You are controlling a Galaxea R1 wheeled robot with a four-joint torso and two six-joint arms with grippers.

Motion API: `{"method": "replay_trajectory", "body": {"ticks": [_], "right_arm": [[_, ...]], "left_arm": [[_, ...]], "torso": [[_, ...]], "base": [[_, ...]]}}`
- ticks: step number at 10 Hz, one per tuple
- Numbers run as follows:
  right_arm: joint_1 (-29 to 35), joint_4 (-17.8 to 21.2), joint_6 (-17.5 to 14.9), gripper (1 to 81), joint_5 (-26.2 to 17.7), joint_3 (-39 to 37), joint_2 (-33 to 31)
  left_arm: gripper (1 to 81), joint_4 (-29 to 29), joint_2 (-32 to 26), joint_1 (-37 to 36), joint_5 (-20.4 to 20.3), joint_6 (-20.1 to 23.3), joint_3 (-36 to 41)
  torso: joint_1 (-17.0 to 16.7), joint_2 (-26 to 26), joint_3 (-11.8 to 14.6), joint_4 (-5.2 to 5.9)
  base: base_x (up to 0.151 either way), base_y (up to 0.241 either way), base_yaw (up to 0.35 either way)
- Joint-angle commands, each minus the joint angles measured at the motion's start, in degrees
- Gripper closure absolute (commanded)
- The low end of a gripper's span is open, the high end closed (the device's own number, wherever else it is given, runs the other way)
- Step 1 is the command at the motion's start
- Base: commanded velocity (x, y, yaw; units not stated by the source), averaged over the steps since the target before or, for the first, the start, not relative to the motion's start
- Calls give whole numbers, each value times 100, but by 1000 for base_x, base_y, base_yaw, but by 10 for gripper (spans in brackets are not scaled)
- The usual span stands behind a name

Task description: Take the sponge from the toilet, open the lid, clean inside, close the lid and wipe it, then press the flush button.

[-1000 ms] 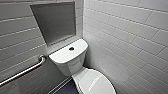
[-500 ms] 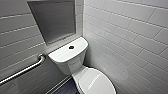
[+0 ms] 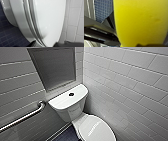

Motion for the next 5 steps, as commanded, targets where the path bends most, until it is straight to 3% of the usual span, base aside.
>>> {"method": "replay_trajectory", "body": {"ticks": [1,2,5], "right_arm": [[19,-102,-8,811,-435,138,-209],[28,-102,-8,811,-435,138,-200],[37,-102,-8,811,-444,138,-165]], "left_arm": [[10,-26,133,-615,183,-1,3],[10,-26,168,-632,183,-1,-59],[10,-26,283,-720,175,-9,-287]], "torso": [[0,0,-277,0],[0,0,-57,0],[2,4,-221,0]], "base": [[0,0,0],[0,0,0],[0,0,0]]}}
